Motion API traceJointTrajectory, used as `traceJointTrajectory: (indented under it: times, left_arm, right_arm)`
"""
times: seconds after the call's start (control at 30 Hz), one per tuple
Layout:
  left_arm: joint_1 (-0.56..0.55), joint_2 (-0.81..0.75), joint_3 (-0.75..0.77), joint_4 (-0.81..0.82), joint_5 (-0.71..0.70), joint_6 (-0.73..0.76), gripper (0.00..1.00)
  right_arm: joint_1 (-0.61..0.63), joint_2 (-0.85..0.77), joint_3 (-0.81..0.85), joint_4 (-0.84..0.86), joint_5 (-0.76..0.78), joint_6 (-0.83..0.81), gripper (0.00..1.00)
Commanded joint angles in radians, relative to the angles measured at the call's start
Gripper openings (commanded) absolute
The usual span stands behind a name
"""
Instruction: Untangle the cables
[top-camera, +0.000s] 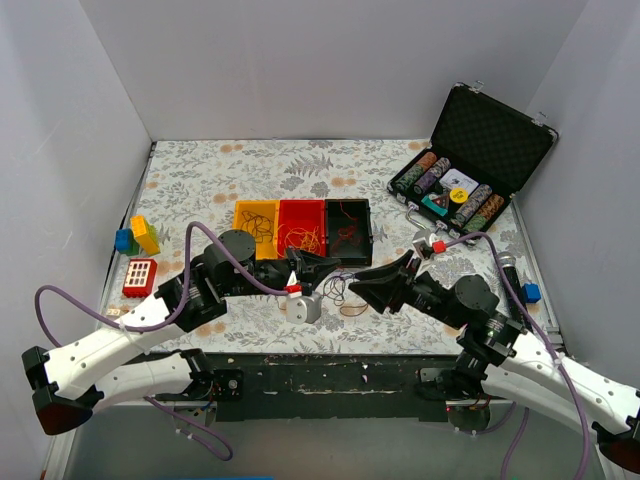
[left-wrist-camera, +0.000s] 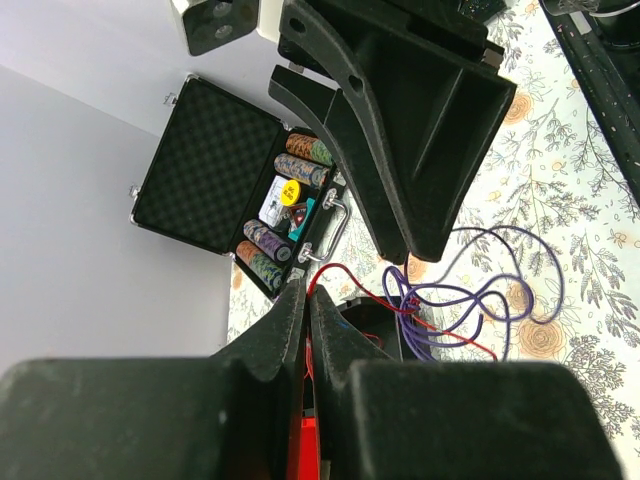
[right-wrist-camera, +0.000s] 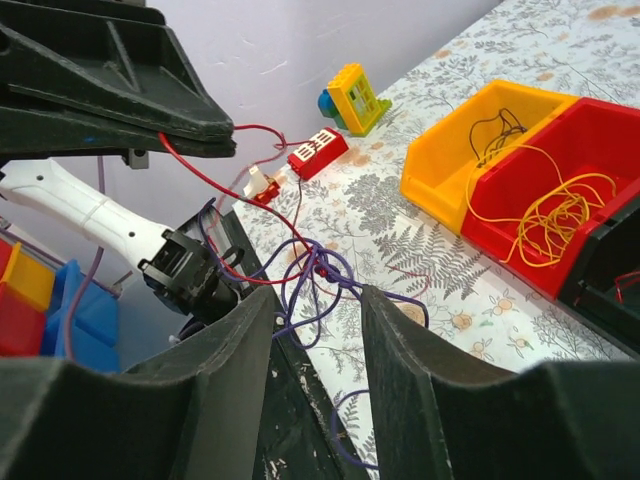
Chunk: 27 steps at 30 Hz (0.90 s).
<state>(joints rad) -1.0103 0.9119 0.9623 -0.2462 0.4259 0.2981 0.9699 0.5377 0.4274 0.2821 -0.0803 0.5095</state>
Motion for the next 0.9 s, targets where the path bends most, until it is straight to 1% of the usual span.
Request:
traceJointTrajectory:
  times: [0.0,0.13,0.17,0.3,0.37,0.4,0.47,0.67,0.87]
  left_arm:
    - [-0.005,-0.019,0.041,0.012,-0.001,-0.002,0.00]
    - [-0.005,-0.022,0.044,0.002,0.002,-0.002,0.00]
    - [-0.005,-0.022,0.044,0.004,0.002,-0.002,0.00]
    - [-0.005,-0.016,0.046,0.004,0.008,-0.001,0.00]
    - [-0.005,-0.013,0.047,0.005,0.011,0.001,0.00]
    - [-0.005,-0.015,0.047,0.005,0.011,0.006,0.00]
    - [-0.005,-0.013,0.047,0.007,0.010,0.007,0.00]
    - [-0.005,-0.015,0.039,0.013,0.013,0.001,0.00]
    - [-0.005,-0.022,0.018,0.021,-0.003,0.022,0.00]
  right_arm:
    - [0.004,-0.025,0.024,-0.038,0.059,-0.020,0.48]
    - [0.004,-0.038,0.054,-0.101,0.076,-0.054,0.49]
    - [0.004,-0.033,0.062,-0.110,0.103,-0.058,0.49]
    - [0.004,-0.015,0.067,-0.103,0.091,-0.051,0.48]
    - [0.004,0.001,0.054,-0.068,0.088,-0.034,0.47]
    - [0.004,0.010,0.050,-0.045,0.050,-0.019,0.47]
    - [0.004,0.030,0.042,-0.008,0.042,0.007,0.47]
    - [0.004,0.064,-0.004,0.104,0.068,0.107,0.45]
    - [0.004,0.126,-0.045,0.213,0.028,0.204,0.49]
